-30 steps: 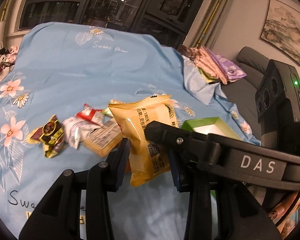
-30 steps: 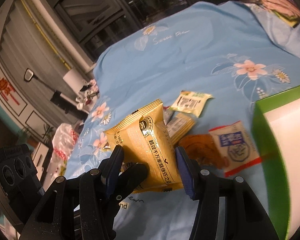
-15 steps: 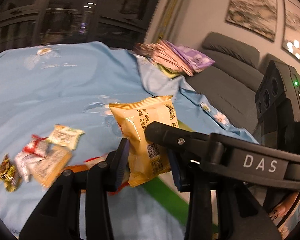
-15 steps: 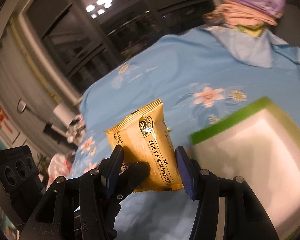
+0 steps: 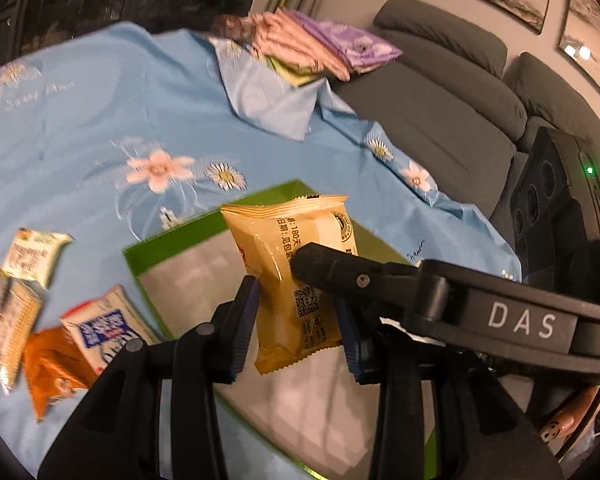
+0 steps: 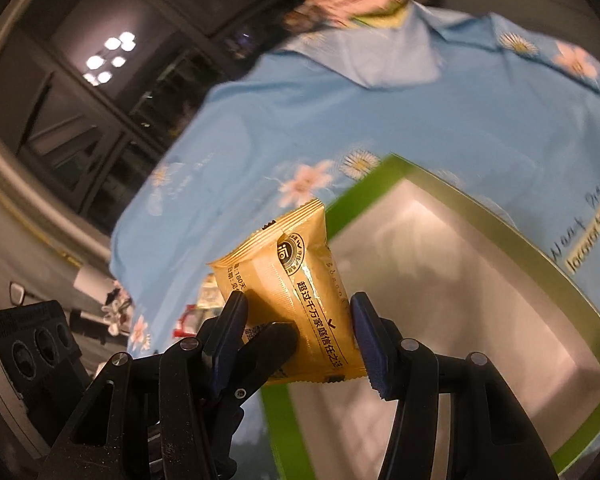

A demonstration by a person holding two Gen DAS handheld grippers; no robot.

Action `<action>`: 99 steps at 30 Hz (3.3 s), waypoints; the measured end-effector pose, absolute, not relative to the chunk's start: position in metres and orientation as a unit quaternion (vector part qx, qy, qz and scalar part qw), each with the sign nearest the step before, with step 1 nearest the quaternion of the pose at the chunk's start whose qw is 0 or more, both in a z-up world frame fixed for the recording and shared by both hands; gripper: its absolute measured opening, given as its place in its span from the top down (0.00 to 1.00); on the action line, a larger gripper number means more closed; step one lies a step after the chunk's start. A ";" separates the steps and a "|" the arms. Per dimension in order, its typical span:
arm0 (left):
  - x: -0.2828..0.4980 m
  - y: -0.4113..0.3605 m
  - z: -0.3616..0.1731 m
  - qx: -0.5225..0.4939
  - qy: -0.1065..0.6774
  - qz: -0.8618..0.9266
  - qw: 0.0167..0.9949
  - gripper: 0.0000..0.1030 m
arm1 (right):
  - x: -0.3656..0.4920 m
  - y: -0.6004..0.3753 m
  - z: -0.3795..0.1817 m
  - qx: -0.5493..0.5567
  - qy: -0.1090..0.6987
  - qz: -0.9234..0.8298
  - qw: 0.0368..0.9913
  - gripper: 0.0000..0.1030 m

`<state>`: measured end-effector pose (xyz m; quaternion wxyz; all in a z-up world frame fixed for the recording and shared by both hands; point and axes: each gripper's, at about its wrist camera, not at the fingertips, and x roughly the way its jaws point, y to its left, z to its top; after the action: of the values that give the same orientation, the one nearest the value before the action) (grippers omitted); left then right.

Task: Organize snacks
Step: 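Carry the yellow bag over the green box and open the right gripper, then move the right gripper back to the pile toward the orange bag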

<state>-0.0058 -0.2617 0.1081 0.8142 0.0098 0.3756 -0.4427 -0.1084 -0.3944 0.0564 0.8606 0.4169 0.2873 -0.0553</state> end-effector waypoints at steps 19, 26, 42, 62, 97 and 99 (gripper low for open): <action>0.004 -0.278 0.080 0.009 0.468 -0.434 0.770 0.64 | -0.099 -0.411 0.020 0.455 0.368 -0.079 0.807 0.45; 0.005 -0.280 0.077 0.017 0.476 -0.421 0.772 0.60 | -0.098 -0.412 0.016 0.462 0.375 -0.087 0.799 0.44; -0.020 -0.140 0.132 -0.074 0.375 -0.342 0.859 0.02 | -0.100 -0.353 0.090 0.343 0.268 -0.129 0.891 0.06; 0.007 0.048 0.070 -0.171 0.397 -0.046 0.901 0.01 | -0.031 -0.229 0.081 0.282 0.324 0.000 0.903 0.01; 0.013 0.043 0.048 -0.147 0.452 -0.037 0.879 0.01 | 0.030 -0.172 0.022 0.123 0.474 -0.033 0.871 0.38; 0.013 0.045 0.049 -0.144 0.450 -0.036 0.880 0.01 | 0.022 -0.168 0.025 0.141 0.476 -0.001 0.868 0.40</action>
<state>0.0128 0.0446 0.0486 0.8805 -0.1445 0.4501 -0.0362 0.0224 -0.1682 0.0245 0.8678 0.1414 0.4764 -0.0014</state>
